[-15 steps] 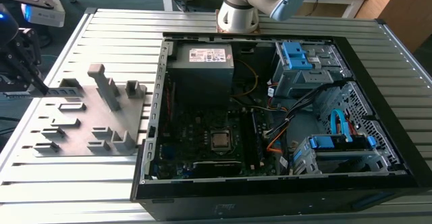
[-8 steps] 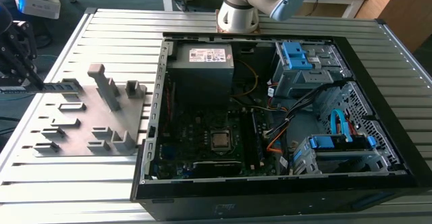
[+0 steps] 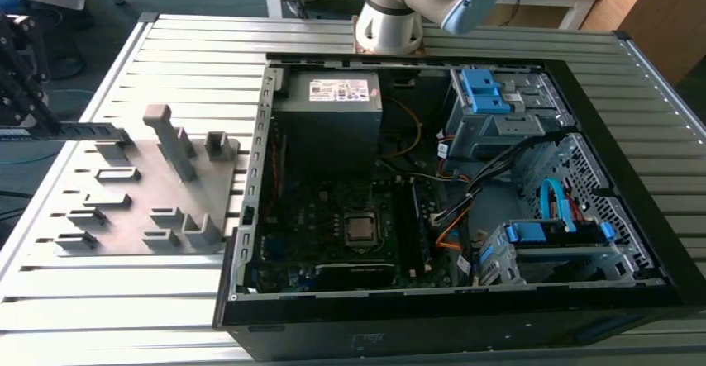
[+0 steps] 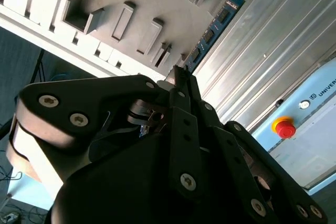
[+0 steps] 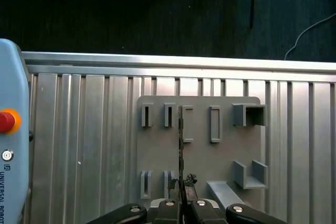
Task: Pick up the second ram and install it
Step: 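Pick up the second ram and move it above second insertion slot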
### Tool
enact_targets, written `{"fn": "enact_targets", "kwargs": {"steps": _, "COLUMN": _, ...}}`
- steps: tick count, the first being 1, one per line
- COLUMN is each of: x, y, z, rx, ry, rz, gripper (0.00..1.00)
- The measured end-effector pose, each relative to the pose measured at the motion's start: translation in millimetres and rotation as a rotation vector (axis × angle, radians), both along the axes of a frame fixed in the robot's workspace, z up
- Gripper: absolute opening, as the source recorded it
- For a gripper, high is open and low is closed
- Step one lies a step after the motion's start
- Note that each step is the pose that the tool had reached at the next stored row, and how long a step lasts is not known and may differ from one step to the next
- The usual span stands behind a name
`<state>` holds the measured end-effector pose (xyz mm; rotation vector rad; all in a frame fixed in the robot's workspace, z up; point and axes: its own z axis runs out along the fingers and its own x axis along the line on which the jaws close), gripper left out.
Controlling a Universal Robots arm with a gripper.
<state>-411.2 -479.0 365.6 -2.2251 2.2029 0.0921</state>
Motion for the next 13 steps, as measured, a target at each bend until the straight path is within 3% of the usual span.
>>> {"fn": "enact_targets", "kwargs": {"steps": 13, "x": 0.0, "y": 0.0, "z": 24.5, "rx": 0.0, "ry": 0.0, "rz": 0.0, "gripper": 0.14}}
